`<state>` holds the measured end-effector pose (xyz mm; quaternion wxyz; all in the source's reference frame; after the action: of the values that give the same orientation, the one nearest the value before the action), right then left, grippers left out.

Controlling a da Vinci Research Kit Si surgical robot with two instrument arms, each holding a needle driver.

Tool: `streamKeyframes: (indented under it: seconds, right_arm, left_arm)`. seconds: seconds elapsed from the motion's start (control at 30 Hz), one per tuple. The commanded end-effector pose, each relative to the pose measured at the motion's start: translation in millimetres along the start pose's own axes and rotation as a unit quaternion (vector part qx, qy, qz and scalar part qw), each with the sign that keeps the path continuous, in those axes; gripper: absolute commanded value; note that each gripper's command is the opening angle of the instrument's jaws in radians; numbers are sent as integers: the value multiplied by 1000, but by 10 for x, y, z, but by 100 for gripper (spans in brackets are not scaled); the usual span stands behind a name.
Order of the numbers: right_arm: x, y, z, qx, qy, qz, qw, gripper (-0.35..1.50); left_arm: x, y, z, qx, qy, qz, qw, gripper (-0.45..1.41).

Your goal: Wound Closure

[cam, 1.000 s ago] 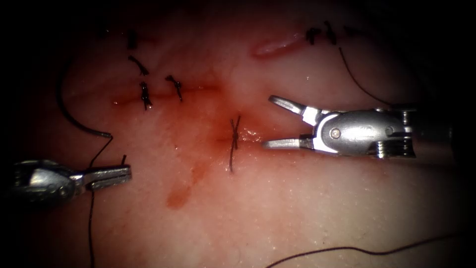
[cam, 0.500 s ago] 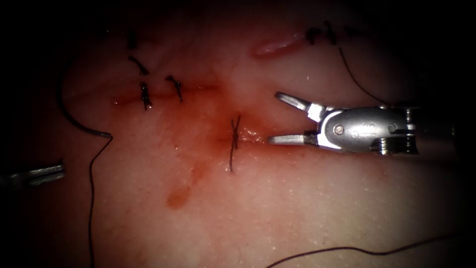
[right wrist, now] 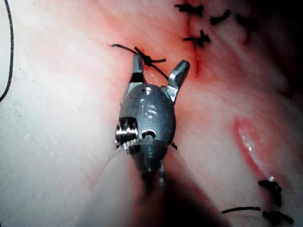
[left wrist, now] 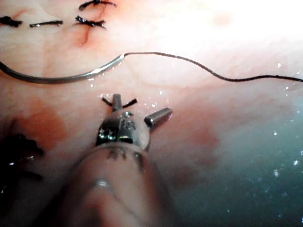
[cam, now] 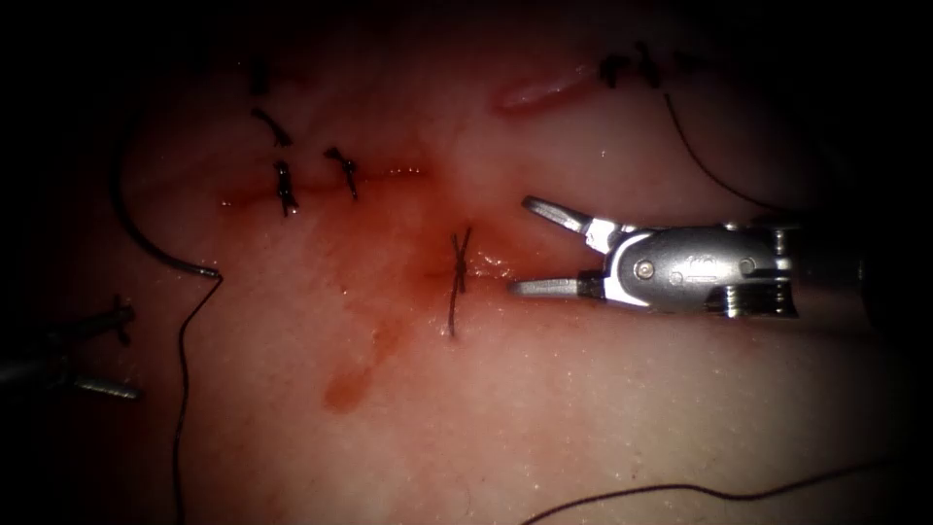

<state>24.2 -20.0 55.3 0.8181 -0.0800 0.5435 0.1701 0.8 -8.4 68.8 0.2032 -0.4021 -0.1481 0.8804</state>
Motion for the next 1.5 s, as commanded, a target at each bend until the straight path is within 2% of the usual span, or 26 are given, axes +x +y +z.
streamKeyframes:
  seconds: [0.03, 0.2, 0.43, 0.6, 0.7, 0.8, 0.87, 1.07, 1.27, 1.5]
  right_arm:
    - [2, -3, 12, 3, 2, 2, 1000, 143]
    - [2, -3, 12, 7, -1, 1, 1000, 143]
    - [1, -6, 12, 13, -3, 2, 1000, 140]
    - [0, -7, 13, 15, -3, 4, 1000, 138]
    - [0, -7, 13, 16, -5, 4, 1000, 138]
    - [0, -7, 13, 16, -5, 4, 1000, 138]
    - [0, -7, 13, 16, -5, 4, 1000, 138]
    - [0, -7, 13, 16, -4, 4, 1000, 138]
    - [0, -7, 12, 17, -6, 4, 1000, 136]
    - [0, -6, 12, 17, -6, 3, 1000, 136]
  left_arm:
    - [0, 0, 3, -2, -3, 1, 1000, 91]
    - [-9, 0, -22, -20, -23, -1, 1000, 91]
    - [-27, -8, -50, -21, -39, -11, 999, 79]
    - [-13, -7, -61, -22, -42, -21, 999, 74]
    - [9, -8, -64, -21, -36, 1, 999, 71]
    - [38, -17, -61, -2, -1, 26, 1000, 71]
    - [57, -28, -55, 24, 2, 51, 998, 76]
    - [89, -61, -28, 61, -43, 146, 986, 81]
    - [96, -109, -7, 33, -105, 246, 963, 74]
    - [88, -147, 6, 6, -144, 285, 948, 74]
